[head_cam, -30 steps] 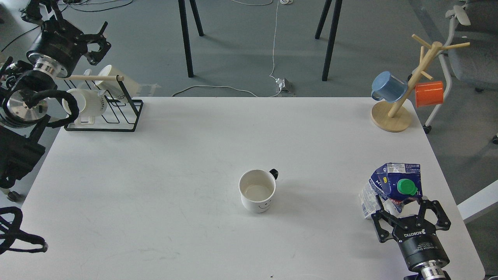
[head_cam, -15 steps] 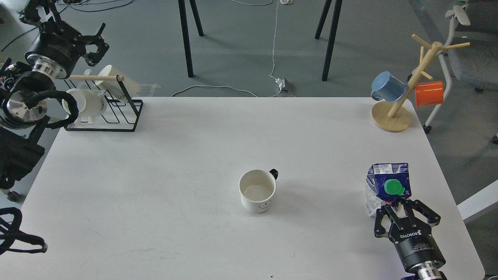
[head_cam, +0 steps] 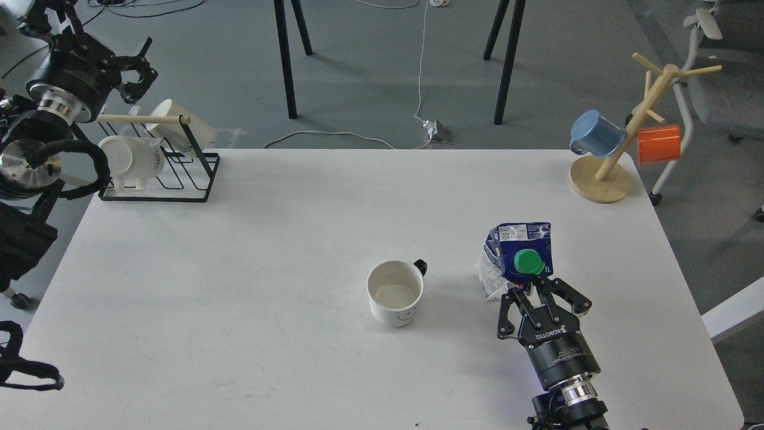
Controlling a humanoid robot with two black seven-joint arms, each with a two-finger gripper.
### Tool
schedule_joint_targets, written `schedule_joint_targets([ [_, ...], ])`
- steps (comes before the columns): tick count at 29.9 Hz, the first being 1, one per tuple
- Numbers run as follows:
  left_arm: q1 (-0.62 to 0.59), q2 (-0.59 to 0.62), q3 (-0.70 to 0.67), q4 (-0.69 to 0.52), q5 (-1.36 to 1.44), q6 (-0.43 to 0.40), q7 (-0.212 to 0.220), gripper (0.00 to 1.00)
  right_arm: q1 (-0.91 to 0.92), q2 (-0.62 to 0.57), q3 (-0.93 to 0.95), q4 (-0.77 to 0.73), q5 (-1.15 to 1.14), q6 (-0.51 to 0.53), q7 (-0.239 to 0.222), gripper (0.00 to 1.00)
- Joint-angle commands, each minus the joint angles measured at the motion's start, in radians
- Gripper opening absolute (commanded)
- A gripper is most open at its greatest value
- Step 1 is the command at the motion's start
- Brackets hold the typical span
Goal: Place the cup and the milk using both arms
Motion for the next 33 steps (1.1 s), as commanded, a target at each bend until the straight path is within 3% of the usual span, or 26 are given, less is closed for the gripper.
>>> schedule_joint_targets([
  [1,0.000,-0.004,0.015,0.000,0.000,0.014,-0.002,0.99,0.035,0.028,-0.064,-0.039,0.000,0.000,-0.001,0.27],
  [11,-0.008,-0.004,0.021,0.000,0.000,0.014,0.000,0.99,0.040,0.099,-0.115,-0.131,0.000,0.000,-0.007,0.28],
  [15,-0.008,-0.001,0.021,0.000,0.000,0.012,0.001,0.99,0.054,0.105,-0.117,-0.147,0.000,0.000,-0.007,0.33],
  [18,-0.008,0.001,0.021,0.000,0.000,0.012,0.001,0.99,0.054,0.106,-0.121,-0.148,0.000,0.000,-0.007,0.52],
  [20,-0.008,0.001,0.021,-0.001,0.000,0.011,0.001,0.99,0.054,0.105,-0.120,-0.145,0.000,0.000,-0.004,0.77],
  [23,-0.009,-0.001,0.021,0.000,0.000,0.012,0.001,0.99,0.051,0.103,-0.120,-0.144,0.001,0.000,0.000,0.92],
  [33,-0.006,0.001,0.021,-0.001,0.000,0.011,0.000,0.99,-0.006,0.080,-0.118,-0.136,-0.003,0.000,0.000,0.98],
])
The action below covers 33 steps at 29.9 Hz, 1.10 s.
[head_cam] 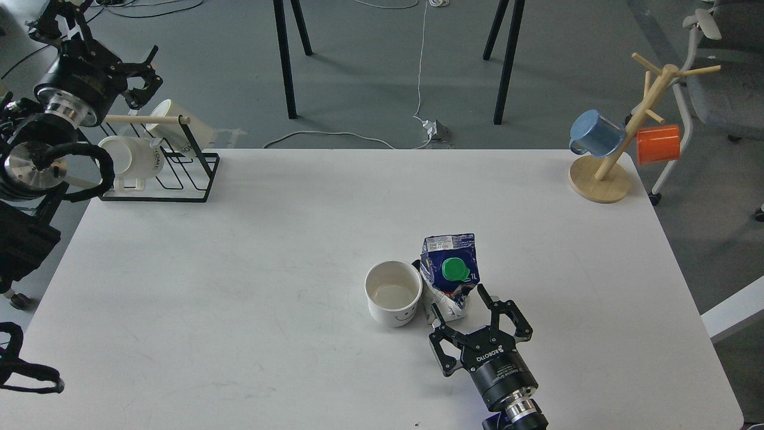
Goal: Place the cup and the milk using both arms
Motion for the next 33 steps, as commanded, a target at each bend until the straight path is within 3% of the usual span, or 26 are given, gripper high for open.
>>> schedule_joint_targets([
  [1,0.002,0.003,0.000,0.000,0.000,-0.003,-0.001,0.99,-0.051,-0.038,0.001,0.007,-0.004,0.000,0.000,0.98],
  [9,0.002,0.005,-0.002,0.001,-0.002,-0.009,-0.003,0.99,-0.195,-0.253,0.054,0.147,-0.036,0.000,0.002,0.98],
  [14,0.002,0.000,-0.002,-0.008,-0.006,-0.026,-0.003,0.99,-0.244,-0.453,0.240,0.288,-0.035,0.000,0.002,0.98],
  [18,0.008,-0.004,-0.002,-0.008,-0.006,-0.046,-0.009,0.99,-0.201,-0.601,0.404,0.296,-0.028,0.000,0.002,0.98],
  [24,0.008,-0.052,-0.025,-0.003,-0.015,-0.038,-0.015,1.00,0.150,-0.646,0.455,0.123,-0.024,0.000,-0.014,0.98],
  [30,0.009,-0.101,-0.061,0.000,-0.129,-0.046,-0.011,1.00,0.622,-0.633,0.259,-0.181,-0.021,0.000,-0.012,0.98],
  [33,0.009,-0.102,-0.064,0.000,-0.156,-0.047,-0.011,1.00,0.766,-0.597,0.187,-0.307,-0.010,0.000,-0.015,0.98],
])
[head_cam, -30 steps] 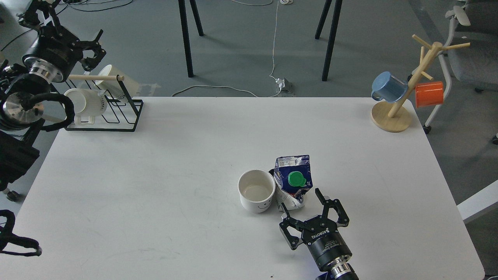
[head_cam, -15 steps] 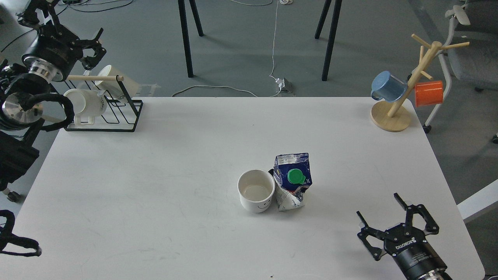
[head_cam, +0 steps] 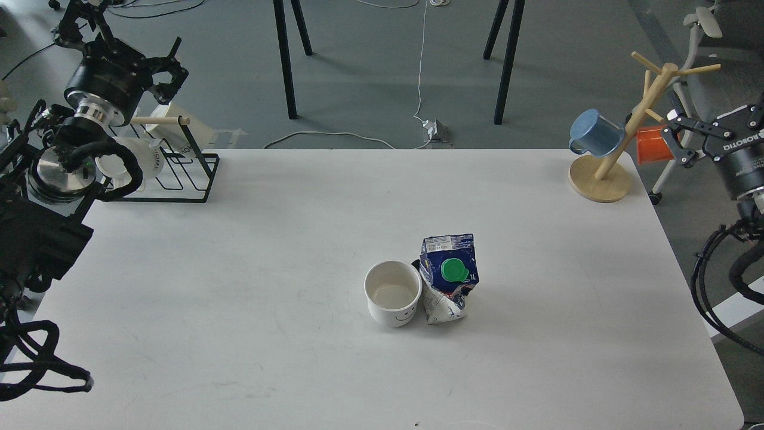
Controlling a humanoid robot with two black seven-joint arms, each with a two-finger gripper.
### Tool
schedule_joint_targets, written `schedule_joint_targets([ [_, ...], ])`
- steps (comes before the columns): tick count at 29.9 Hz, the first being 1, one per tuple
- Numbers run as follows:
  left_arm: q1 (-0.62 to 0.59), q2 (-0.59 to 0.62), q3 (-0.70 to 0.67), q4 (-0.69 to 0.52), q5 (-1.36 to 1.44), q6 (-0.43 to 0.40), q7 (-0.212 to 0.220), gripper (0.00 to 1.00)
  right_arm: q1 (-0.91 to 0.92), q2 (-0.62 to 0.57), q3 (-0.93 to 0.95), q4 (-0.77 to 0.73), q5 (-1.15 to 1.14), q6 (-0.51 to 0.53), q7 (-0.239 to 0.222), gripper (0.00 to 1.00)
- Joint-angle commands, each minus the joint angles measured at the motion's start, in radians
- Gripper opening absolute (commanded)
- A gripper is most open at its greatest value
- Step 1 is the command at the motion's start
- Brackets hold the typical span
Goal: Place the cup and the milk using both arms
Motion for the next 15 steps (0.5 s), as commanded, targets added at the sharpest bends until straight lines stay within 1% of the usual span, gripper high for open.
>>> schedule_joint_targets([
  [1,0.000,-0.005,-0.003,0.000,-0.035,-0.005,0.002,1.00,0.172,0.060,-0.091,-0.136,0.015,0.000,-0.002,0.98],
  [5,-0.001,-0.006,-0.003,0.000,-0.073,-0.016,0.008,1.00,0.250,0.139,-0.143,-0.208,0.027,0.000,-0.023,0.98],
  [10,-0.003,-0.008,-0.002,0.000,-0.076,-0.019,0.008,1.00,0.276,0.277,-0.136,-0.323,0.025,0.000,-0.024,0.98],
  [15,0.000,-0.006,0.015,-0.011,-0.076,-0.039,0.010,1.00,0.301,0.290,-0.106,-0.318,0.029,0.000,-0.021,0.98],
])
